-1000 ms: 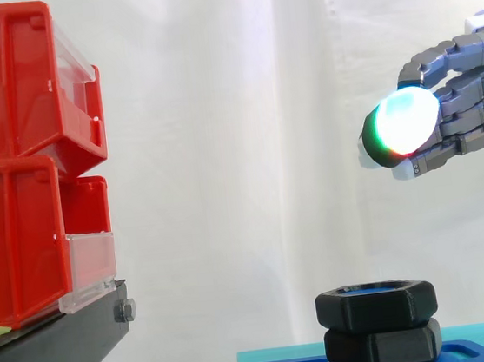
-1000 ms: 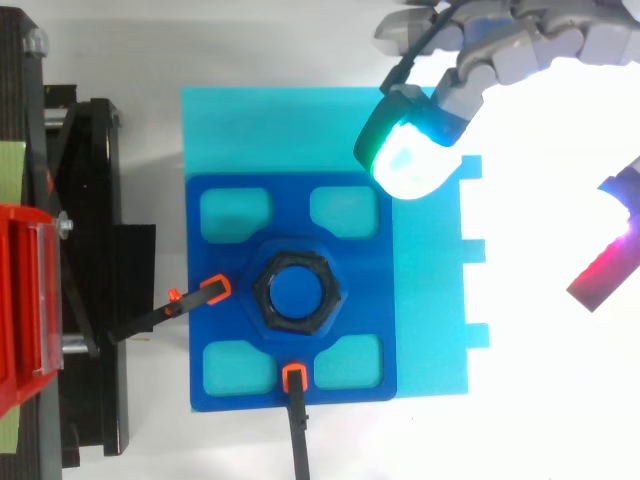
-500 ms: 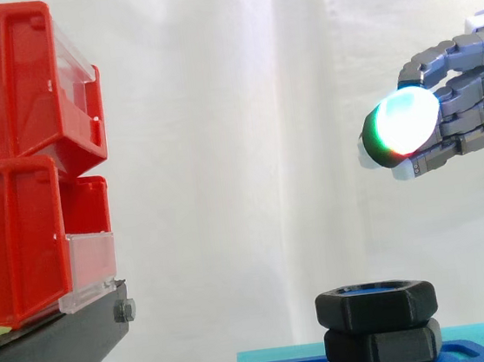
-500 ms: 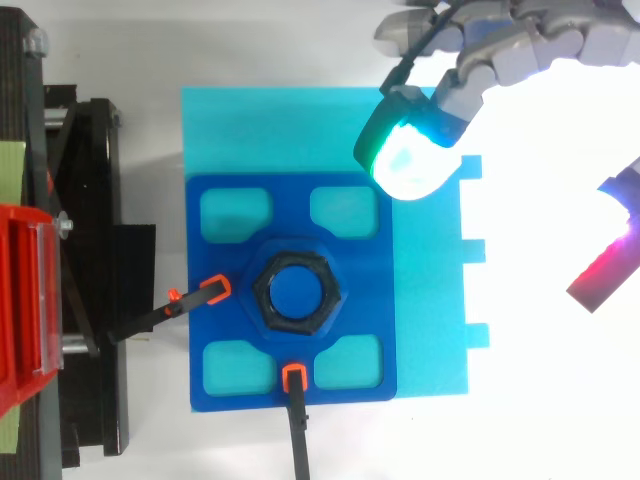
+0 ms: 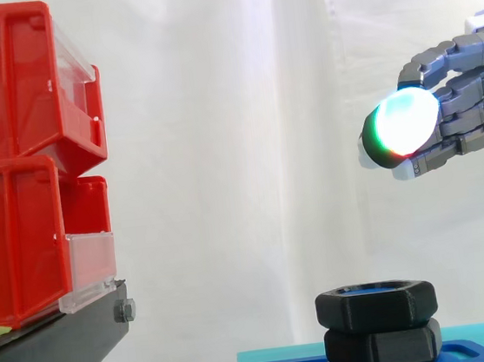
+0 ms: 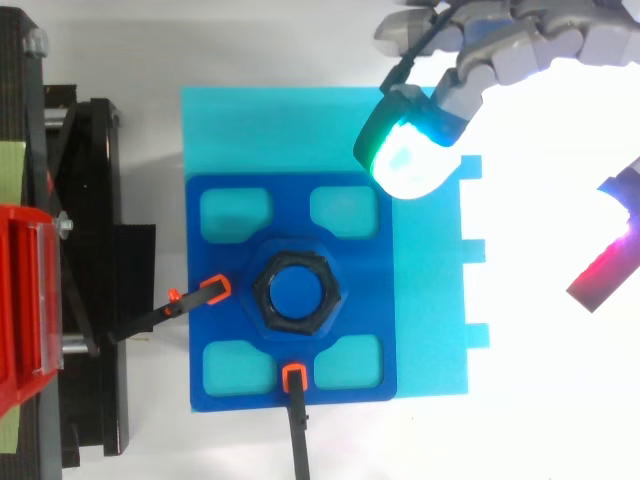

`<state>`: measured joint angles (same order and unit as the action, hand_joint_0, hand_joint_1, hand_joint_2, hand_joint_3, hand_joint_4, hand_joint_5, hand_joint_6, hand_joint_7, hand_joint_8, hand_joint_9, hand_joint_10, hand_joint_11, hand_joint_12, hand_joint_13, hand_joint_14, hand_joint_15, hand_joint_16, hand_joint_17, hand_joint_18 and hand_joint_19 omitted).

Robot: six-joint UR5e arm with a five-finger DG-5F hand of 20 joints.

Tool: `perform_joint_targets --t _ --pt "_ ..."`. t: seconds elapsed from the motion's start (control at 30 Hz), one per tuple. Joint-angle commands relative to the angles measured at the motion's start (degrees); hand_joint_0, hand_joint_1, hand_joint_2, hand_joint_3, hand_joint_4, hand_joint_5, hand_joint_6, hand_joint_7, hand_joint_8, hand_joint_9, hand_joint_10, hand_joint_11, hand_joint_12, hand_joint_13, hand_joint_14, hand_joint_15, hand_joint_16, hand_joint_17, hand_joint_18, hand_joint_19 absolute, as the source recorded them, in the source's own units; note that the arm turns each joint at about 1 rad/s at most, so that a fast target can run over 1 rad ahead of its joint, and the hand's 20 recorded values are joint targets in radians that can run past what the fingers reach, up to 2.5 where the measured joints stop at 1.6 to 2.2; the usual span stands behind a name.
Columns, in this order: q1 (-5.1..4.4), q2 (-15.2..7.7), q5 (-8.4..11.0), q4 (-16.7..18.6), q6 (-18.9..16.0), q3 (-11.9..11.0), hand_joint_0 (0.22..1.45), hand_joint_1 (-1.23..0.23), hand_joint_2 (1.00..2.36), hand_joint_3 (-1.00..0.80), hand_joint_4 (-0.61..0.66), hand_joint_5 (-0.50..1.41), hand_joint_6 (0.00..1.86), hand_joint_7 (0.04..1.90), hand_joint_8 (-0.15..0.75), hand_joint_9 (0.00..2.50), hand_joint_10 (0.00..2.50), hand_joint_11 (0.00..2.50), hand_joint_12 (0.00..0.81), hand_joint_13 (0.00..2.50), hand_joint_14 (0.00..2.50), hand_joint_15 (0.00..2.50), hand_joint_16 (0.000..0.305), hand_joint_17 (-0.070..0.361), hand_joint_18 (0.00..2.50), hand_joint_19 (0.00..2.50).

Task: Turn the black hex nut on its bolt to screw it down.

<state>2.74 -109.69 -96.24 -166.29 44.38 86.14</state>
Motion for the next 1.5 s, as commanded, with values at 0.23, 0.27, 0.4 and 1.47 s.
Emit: perform_joint_targets --t 0.23,0.27,0.4,1.47 --pt "0.08 0.0 0.00 0.0 0.0 0.0 0.46 -0.56 1.00 -0.50 0.09 -0.30 0.50 0.63 0.214 0.18 0.00 0.00 0.374 0.00 0.00 0.00 0.062 0.140 0.00 0.17" --pt "-0.01 0.0 0.00 0.0 0.0 0.0 0.46 -0.56 1.00 -0.50 0.09 -0.30 0.50 0.63 0.212 0.21 0.00 0.00 0.376 0.00 0.00 0.00 0.063 0.141 0.00 0.18" --pt "0.08 0.0 0.00 0.0 0.0 0.0 0.45 -0.56 1.00 -0.50 0.10 -0.30 0.50 0.64 0.194 0.20 0.00 0.00 0.361 0.00 0.00 0.00 0.060 0.136 0.00 0.19" --pt "0.08 0.0 0.00 0.0 0.0 0.0 0.47 -0.59 1.00 -0.50 0.10 -0.30 0.50 0.64 0.191 0.19 0.00 0.00 0.370 0.00 0.00 0.00 0.062 0.139 0.00 0.20"
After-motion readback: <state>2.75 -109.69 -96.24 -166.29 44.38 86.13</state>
